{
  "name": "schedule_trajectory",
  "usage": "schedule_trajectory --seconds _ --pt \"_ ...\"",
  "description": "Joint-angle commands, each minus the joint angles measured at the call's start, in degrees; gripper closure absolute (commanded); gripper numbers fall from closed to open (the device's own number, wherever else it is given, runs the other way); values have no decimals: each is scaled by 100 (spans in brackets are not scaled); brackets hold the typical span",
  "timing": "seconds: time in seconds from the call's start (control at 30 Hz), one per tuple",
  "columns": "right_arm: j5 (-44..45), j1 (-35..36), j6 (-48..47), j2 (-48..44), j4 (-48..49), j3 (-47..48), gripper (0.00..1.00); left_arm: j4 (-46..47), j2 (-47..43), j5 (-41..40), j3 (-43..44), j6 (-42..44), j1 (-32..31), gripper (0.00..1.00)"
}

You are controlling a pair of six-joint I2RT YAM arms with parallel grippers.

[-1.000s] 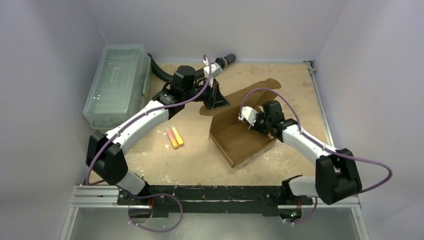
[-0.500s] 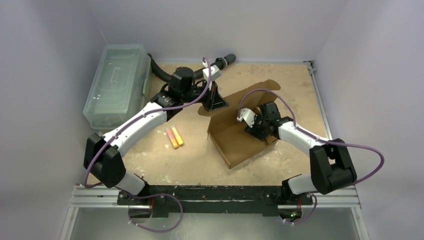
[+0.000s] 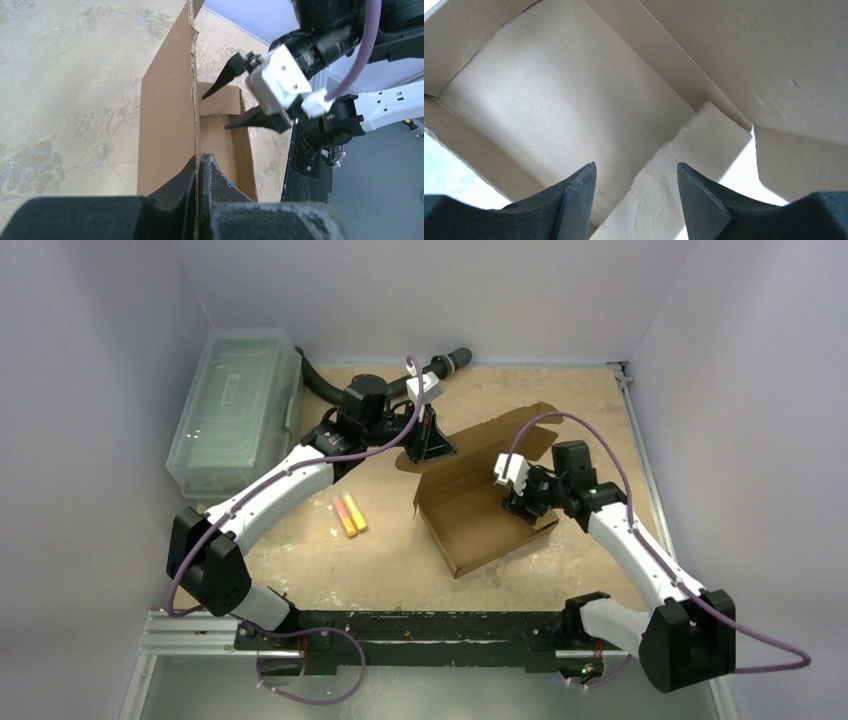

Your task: Fold the paper box

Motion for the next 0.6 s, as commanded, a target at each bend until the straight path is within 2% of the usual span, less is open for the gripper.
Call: schedule_trajectory --seconds 0.0,0.03,0.17,0.23,0.4,0.57 --pt "-693 -810 141 -348 -172 200 37 94 -130 11 82 183 11 100" --pt "-563 -1017 418 -378 9 142 35 113 -140 3 81 176 9 100" --pt "184 -1197 1222 -222 943 -141 14 187 -131 17 89 130 1 100" --pt "361 -1195 1248 119 1121 -106 11 215 -133 17 91 116 -6 100" --pt "886 -1158 1287 906 1465 -25 13 274 -140 20 62 65 -29 100" --pt "1328 -1063 1166 1356 2021 -178 35 385 -171 -103 -1 -15 -35 100"
